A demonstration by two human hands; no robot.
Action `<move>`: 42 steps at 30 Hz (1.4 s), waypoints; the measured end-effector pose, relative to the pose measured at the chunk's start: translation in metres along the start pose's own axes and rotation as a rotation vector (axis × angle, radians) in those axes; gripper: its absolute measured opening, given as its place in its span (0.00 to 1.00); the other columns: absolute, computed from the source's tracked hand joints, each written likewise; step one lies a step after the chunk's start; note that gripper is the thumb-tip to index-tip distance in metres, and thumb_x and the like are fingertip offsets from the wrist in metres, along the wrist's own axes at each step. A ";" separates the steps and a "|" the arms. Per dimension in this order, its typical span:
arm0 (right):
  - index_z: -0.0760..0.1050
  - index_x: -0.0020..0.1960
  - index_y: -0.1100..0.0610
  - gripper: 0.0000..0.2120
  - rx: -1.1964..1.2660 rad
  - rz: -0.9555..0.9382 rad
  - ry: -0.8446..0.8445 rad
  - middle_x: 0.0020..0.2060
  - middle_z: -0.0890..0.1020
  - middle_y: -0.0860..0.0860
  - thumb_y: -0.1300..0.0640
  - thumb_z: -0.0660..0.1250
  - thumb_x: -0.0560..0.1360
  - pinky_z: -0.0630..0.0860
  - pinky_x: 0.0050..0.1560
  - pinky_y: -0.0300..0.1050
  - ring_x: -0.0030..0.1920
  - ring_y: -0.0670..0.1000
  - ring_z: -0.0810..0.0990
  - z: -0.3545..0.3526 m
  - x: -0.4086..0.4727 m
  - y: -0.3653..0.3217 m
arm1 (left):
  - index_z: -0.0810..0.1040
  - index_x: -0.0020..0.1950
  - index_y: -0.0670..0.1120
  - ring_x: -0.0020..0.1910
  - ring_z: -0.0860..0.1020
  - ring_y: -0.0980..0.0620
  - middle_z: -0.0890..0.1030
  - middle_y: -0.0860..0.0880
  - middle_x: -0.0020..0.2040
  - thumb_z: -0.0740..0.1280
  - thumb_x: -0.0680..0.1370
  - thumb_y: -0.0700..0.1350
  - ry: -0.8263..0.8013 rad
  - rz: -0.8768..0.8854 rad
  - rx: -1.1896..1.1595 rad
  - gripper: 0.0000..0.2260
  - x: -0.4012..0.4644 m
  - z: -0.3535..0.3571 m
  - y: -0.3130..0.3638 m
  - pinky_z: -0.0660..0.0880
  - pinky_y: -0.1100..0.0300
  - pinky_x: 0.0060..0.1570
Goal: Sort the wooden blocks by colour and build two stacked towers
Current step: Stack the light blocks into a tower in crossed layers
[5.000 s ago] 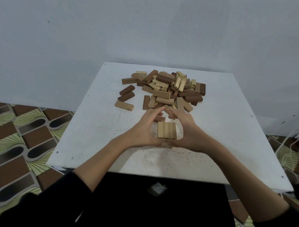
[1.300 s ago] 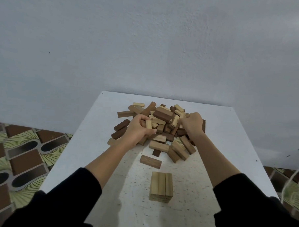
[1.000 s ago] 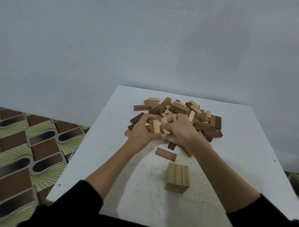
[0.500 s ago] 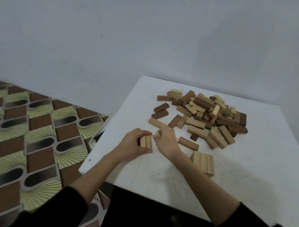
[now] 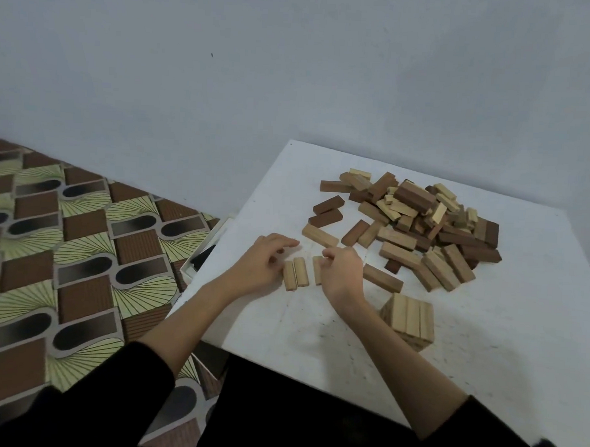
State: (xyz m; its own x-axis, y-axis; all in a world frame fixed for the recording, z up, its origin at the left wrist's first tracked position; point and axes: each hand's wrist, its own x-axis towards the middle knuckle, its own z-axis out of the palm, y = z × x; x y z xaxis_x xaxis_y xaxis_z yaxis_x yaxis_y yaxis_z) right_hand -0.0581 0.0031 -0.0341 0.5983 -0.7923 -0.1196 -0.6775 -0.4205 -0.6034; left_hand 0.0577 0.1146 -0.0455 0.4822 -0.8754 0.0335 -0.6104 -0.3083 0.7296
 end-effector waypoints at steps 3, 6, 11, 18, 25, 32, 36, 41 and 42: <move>0.74 0.63 0.62 0.16 0.112 0.001 -0.018 0.58 0.77 0.57 0.69 0.58 0.77 0.75 0.53 0.42 0.53 0.52 0.76 -0.002 -0.004 0.000 | 0.71 0.68 0.45 0.57 0.67 0.57 0.71 0.51 0.63 0.64 0.72 0.29 -0.069 0.008 0.044 0.25 -0.001 -0.004 -0.004 0.63 0.80 0.49; 0.73 0.62 0.62 0.17 0.208 0.002 -0.051 0.50 0.78 0.56 0.72 0.58 0.76 0.76 0.47 0.41 0.47 0.49 0.74 -0.001 -0.009 0.000 | 0.70 0.69 0.46 0.56 0.67 0.58 0.72 0.52 0.62 0.69 0.72 0.32 -0.068 0.015 0.037 0.26 0.001 -0.002 -0.004 0.63 0.80 0.49; 0.74 0.61 0.62 0.18 0.288 0.005 -0.047 0.46 0.77 0.53 0.73 0.56 0.75 0.76 0.42 0.42 0.46 0.50 0.75 0.003 -0.009 0.001 | 0.69 0.70 0.45 0.58 0.65 0.60 0.72 0.52 0.64 0.70 0.73 0.35 -0.074 0.040 0.030 0.26 0.004 0.000 -0.006 0.61 0.81 0.50; 0.74 0.63 0.53 0.29 0.256 -0.094 -0.089 0.53 0.78 0.51 0.75 0.52 0.70 0.77 0.47 0.43 0.53 0.51 0.76 0.007 -0.002 0.006 | 0.69 0.70 0.45 0.57 0.68 0.62 0.74 0.57 0.59 0.73 0.70 0.37 -0.081 0.108 -0.002 0.30 0.002 0.002 -0.006 0.59 0.81 0.53; 0.71 0.65 0.58 0.25 0.276 -0.110 0.051 0.55 0.74 0.49 0.75 0.53 0.73 0.70 0.55 0.41 0.57 0.51 0.70 0.012 -0.007 0.007 | 0.68 0.70 0.47 0.57 0.65 0.54 0.76 0.53 0.58 0.73 0.70 0.40 0.062 0.019 -0.049 0.30 0.004 0.014 -0.003 0.63 0.78 0.49; 0.72 0.61 0.59 0.21 0.426 -0.082 0.096 0.49 0.75 0.50 0.75 0.54 0.74 0.72 0.51 0.37 0.46 0.47 0.72 0.017 -0.007 0.013 | 0.63 0.73 0.49 0.48 0.69 0.62 0.70 0.55 0.59 0.75 0.69 0.39 0.130 -0.045 -0.141 0.36 -0.002 0.017 -0.007 0.67 0.77 0.44; 0.72 0.62 0.61 0.20 0.463 -0.103 0.144 0.49 0.76 0.50 0.75 0.55 0.74 0.72 0.51 0.33 0.47 0.47 0.74 0.022 -0.009 0.015 | 0.63 0.73 0.49 0.46 0.70 0.63 0.72 0.54 0.59 0.75 0.69 0.39 0.139 -0.034 -0.173 0.36 -0.003 0.017 -0.008 0.69 0.75 0.42; 0.73 0.61 0.62 0.20 0.481 -0.126 0.153 0.49 0.77 0.51 0.75 0.55 0.74 0.73 0.53 0.34 0.47 0.47 0.75 0.025 -0.009 0.016 | 0.63 0.74 0.47 0.44 0.71 0.61 0.74 0.53 0.60 0.74 0.69 0.37 0.128 -0.031 -0.215 0.36 -0.004 0.017 -0.007 0.70 0.73 0.43; 0.73 0.61 0.62 0.20 0.479 -0.128 0.153 0.48 0.77 0.50 0.75 0.55 0.74 0.74 0.53 0.35 0.48 0.47 0.75 0.025 -0.009 0.016 | 0.63 0.74 0.47 0.44 0.71 0.62 0.74 0.52 0.60 0.74 0.69 0.37 0.127 -0.028 -0.224 0.36 -0.004 0.017 -0.007 0.70 0.73 0.43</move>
State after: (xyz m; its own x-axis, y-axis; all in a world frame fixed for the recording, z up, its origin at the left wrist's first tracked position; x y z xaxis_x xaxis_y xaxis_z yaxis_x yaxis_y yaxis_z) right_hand -0.0638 0.0145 -0.0629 0.5697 -0.8186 0.0736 -0.3097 -0.2968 -0.9033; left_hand 0.0490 0.1141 -0.0627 0.5804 -0.8097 0.0865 -0.4485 -0.2291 0.8639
